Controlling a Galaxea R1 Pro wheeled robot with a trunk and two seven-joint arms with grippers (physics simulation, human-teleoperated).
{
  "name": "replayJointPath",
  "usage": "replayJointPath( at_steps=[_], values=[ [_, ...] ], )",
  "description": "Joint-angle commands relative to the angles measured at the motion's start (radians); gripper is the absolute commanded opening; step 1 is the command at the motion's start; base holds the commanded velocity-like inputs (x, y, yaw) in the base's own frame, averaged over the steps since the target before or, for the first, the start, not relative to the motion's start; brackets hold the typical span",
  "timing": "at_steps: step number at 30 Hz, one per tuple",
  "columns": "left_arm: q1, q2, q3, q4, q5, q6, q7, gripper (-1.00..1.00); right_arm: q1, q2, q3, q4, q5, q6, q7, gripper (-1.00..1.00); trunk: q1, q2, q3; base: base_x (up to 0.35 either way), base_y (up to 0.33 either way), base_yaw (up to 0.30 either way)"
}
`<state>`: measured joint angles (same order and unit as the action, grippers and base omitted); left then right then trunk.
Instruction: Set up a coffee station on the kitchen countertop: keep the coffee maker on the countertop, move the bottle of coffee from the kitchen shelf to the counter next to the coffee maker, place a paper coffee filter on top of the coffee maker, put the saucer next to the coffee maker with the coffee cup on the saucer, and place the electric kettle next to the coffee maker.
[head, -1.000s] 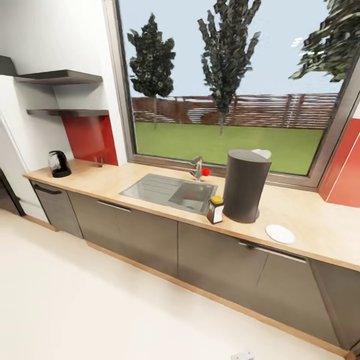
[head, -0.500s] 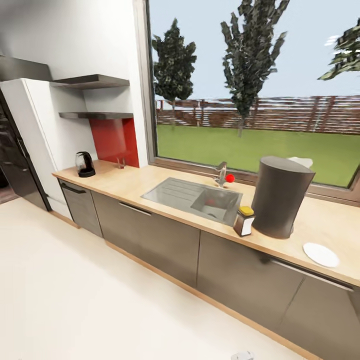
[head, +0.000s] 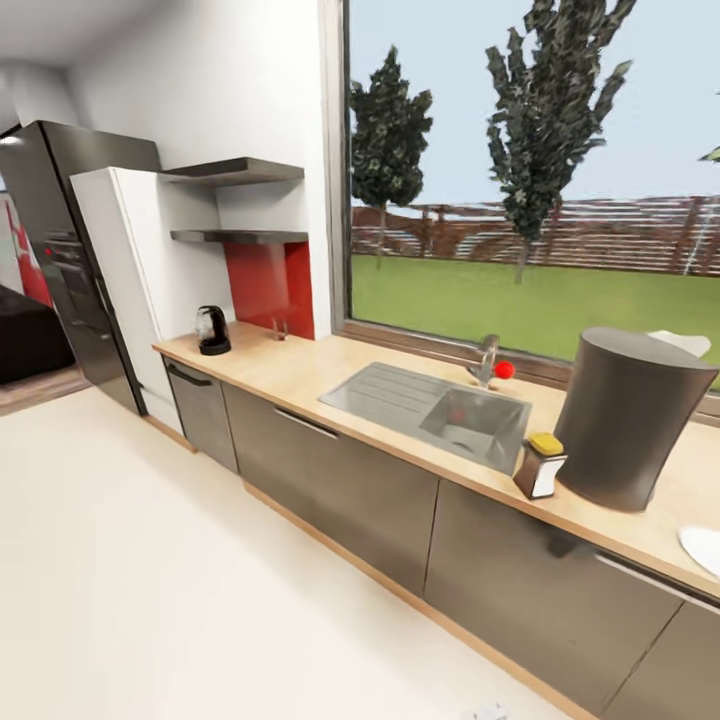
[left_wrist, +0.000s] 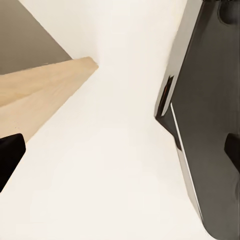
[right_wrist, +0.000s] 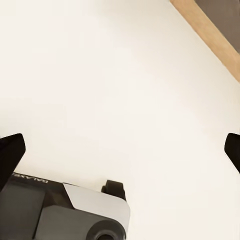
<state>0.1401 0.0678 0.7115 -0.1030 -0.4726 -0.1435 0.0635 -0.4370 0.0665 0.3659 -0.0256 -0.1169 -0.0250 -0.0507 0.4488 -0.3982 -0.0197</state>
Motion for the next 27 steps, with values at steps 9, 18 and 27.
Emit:
replayJointPath(
  at_steps=[9, 18, 27],
  values=[
    [0.000, 0.001, 0.005, 0.000, -0.011, -0.004, -0.001, 1.00, -0.001, 0.000, 0.008, 0.001, -0.010, -0.003, -0.003, 1.00, 0.001, -0.002, 0.007, 0.330, 0.060, 0.220],
    [0.000, 0.001, 0.005, 0.000, -0.011, -0.005, -0.002, 1.00, -0.001, 0.000, 0.008, 0.001, -0.010, -0.003, -0.003, 1.00, 0.001, -0.002, 0.016, 0.335, 0.113, 0.219],
    [0.000, 0.000, 0.005, 0.000, -0.011, -0.005, -0.002, 1.00, -0.001, 0.000, 0.008, 0.001, -0.010, -0.003, -0.003, 1.00, 0.001, -0.002, 0.025, 0.335, 0.112, 0.219]
  ],
)
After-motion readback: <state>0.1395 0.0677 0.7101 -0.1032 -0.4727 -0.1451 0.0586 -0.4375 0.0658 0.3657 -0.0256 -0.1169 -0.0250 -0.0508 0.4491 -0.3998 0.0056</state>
